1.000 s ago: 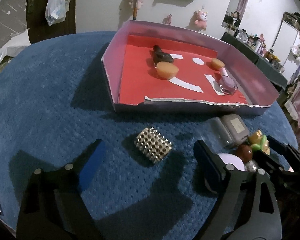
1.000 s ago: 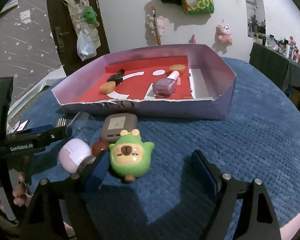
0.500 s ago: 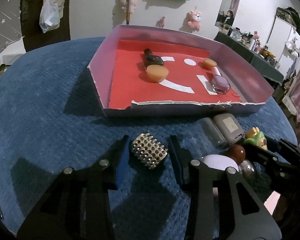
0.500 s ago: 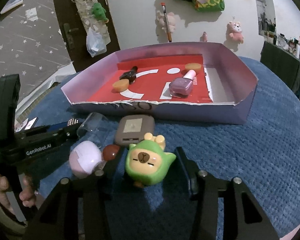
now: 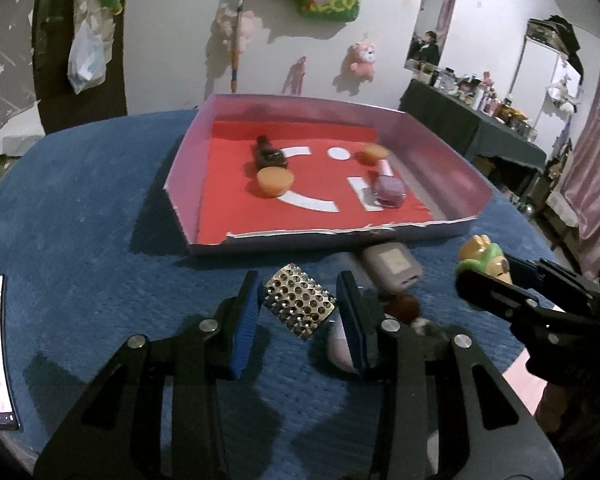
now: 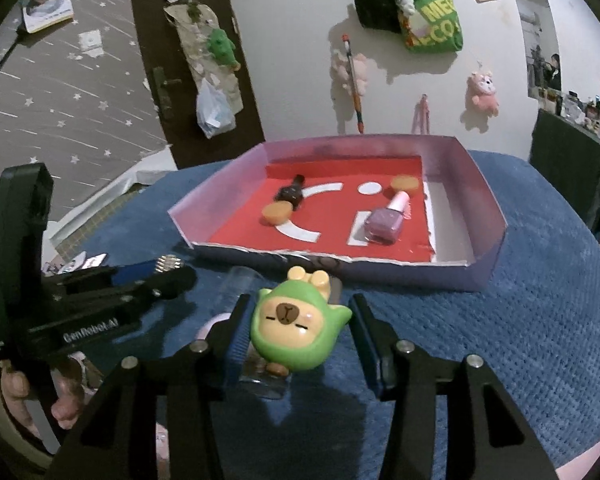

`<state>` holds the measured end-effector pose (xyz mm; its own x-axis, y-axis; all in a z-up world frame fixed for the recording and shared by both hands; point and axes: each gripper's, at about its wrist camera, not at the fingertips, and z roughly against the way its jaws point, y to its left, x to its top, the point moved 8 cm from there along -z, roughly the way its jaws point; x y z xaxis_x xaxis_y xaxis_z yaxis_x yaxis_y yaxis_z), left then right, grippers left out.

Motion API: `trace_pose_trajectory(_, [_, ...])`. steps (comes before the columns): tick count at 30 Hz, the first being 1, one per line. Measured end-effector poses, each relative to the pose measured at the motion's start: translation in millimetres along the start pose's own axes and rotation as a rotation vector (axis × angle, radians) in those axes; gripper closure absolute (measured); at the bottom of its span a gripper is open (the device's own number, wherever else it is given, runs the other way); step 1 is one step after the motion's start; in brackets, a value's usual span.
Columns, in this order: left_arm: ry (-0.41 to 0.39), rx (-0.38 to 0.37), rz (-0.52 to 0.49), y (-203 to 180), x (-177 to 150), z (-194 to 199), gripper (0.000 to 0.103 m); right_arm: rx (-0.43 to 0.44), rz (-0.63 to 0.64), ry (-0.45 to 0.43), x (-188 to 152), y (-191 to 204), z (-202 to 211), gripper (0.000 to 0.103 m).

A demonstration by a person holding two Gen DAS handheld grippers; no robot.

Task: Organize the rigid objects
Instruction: 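Grasp the silver magnet cube with the left gripper while the right grasps the green frog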

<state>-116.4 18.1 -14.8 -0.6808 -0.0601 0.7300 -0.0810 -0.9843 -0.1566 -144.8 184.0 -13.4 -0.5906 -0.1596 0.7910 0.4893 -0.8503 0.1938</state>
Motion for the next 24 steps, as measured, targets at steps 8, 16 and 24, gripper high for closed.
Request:
trace_pose_trajectory(8, [-0.004,-0.021,-0.014,-9.9,-2.8,6.0,0.066,0.002,0.005,-0.004,-0.7,2.8,4.5,0.052])
trace_pose_trajectory(16, [-0.006,-0.028,-0.008,-10.2,-3.4,7.4,0.066,0.01,0.011,0.002,-4.7,6.9,7.5,0.052])
trace_pose_trajectory(24, [-0.006,-0.032,-0.006,-10.1,-0.5,6.4,0.066,0.017,0.014,0.009,-3.0,6.4,7.5,0.052])
